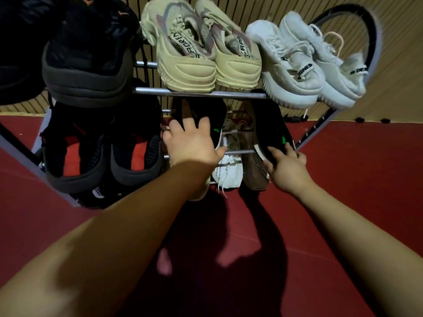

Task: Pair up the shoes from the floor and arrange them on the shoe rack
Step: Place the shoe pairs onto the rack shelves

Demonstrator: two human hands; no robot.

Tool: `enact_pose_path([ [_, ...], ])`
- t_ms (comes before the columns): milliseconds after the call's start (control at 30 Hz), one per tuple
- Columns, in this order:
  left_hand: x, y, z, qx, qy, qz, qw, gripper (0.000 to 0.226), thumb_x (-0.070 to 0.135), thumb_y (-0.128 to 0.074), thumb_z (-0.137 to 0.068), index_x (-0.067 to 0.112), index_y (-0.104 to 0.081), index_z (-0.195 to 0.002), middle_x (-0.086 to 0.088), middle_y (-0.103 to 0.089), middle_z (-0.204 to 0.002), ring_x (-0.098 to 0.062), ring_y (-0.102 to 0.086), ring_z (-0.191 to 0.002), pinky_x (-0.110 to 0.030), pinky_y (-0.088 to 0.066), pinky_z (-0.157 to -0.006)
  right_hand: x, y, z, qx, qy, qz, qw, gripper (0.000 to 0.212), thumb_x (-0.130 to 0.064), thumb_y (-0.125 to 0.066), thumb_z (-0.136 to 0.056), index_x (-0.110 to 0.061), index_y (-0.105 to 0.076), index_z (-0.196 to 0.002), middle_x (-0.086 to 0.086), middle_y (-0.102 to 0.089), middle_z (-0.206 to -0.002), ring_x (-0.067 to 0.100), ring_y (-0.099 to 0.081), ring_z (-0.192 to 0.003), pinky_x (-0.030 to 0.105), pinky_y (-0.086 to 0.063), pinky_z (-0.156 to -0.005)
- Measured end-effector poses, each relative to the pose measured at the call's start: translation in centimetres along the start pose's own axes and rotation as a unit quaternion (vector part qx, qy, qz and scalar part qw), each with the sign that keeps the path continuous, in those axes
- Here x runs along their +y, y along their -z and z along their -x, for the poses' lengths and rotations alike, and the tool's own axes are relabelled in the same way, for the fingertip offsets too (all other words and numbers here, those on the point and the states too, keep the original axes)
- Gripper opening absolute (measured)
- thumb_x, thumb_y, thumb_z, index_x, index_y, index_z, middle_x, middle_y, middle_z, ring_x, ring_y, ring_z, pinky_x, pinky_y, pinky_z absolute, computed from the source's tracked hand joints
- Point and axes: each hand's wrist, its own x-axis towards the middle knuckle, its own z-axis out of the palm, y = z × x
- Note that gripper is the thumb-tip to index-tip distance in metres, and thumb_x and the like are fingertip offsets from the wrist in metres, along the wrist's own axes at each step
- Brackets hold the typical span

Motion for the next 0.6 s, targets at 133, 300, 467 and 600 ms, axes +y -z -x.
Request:
enact_pose_path([
  [133, 0.1, -1.4, 0.0, -0.063, 0.004, 0.016, 0.998, 0.088, 0.068, -0.052, -0.08, 0.024, -0.018, -0.148, -0.017, -0.025, -0.143, -0.034, -0.025, -0.129, -0.043, -0.023, -0.105, -0.3, 0.1, 0.9, -0.006, -0.051, -0.028, 0.998, 0.066, -0.046, -0.049, -0.092, -0.026, -0.021, -0.148, 0.016, -0.006, -0.158, 0.039, -0.007, -0.143, 0.046, -0.018, -0.112],
  [300, -0.3, -1.2, 0.5, -0.1, -0.025, 0.068, 0.992, 0.092, 0.066, -0.055, -0.079, 0.032, -0.007, -0.15, -0.017, -0.006, -0.153, -0.032, -0.012, -0.14, -0.041, -0.016, -0.11, -1.4, 2.3, -2.2, -0.019, -0.148, -0.033, 0.988, 0.109, -0.073, -0.054, -0.074, -0.02, 0.002, -0.151, 0.017, -0.005, -0.157, 0.038, -0.005, -0.144, 0.053, -0.02, -0.112],
  [467, -0.9, -1.3, 1.6, -0.102, -0.063, 0.089, 0.989, 0.085, 0.06, -0.052, -0.085, 0.034, -0.004, -0.15, -0.014, 0.003, -0.157, -0.03, -0.003, -0.144, -0.04, -0.01, -0.113, -0.6, 3.4, -3.9, -0.033, -0.198, -0.099, 0.975, 0.112, -0.067, -0.066, -0.07, -0.016, -0.005, -0.149, 0.022, -0.015, -0.152, 0.041, -0.019, -0.139, 0.048, -0.025, -0.111],
  [600, -1.5, -1.1, 2.0, -0.089, -0.1, 0.099, 0.986, 0.083, 0.055, -0.052, -0.088, 0.032, -0.004, -0.151, -0.013, 0.004, -0.157, -0.028, 0.0, -0.144, -0.039, -0.008, -0.114, 0.8, 3.6, -2.6, 0.009, -0.189, -0.19, 0.963, 0.098, -0.057, -0.069, -0.073, -0.012, -0.015, -0.143, 0.023, -0.024, -0.146, 0.042, -0.028, -0.134, 0.045, -0.03, -0.111],
])
